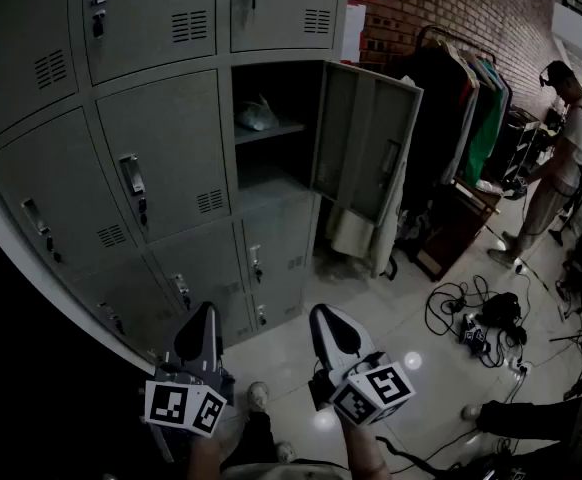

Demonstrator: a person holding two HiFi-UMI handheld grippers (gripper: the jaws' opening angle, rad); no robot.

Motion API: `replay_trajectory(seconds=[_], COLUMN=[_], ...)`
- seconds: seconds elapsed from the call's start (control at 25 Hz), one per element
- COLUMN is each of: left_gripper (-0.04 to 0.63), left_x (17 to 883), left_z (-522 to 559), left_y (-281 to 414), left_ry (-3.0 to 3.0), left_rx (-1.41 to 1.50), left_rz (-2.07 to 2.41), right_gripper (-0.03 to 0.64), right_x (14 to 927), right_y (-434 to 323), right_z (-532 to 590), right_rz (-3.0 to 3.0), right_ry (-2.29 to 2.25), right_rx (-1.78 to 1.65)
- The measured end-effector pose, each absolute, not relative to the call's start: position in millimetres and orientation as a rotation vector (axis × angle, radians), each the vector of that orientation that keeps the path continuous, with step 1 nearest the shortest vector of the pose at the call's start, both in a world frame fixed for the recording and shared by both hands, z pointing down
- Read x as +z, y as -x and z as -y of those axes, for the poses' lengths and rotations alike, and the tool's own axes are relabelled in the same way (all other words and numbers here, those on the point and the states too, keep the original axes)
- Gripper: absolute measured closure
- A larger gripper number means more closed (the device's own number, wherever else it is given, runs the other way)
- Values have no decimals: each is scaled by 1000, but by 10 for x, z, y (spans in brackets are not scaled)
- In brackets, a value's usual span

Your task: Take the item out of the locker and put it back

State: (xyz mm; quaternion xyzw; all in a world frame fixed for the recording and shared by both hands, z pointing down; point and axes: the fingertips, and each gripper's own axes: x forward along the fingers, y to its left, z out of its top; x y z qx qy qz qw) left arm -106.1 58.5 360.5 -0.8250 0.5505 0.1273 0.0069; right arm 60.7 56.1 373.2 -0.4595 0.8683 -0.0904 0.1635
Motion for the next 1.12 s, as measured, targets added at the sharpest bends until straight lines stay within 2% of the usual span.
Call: replay_trajectory(seconds=[0.4,0.88,1.12], left_gripper=[591,591,591], left_x=[3618,3338,3252], left_z=[264,2153,2702], left_y=[1111,1213,1263], left_ry=[2576,2545,2564], left_rx=[452,428,417], left_rz=[-1665,-1628,-1627], right_gripper=[617,600,594], right_x=[3822,3467,3364], right_y=[-536,-290,-195], right_z=[225,2165,2843], right_rz=[-2501,-2487,-2473], right_ry=[1326,1347,1412], right_rx=[-195,-129,-114])
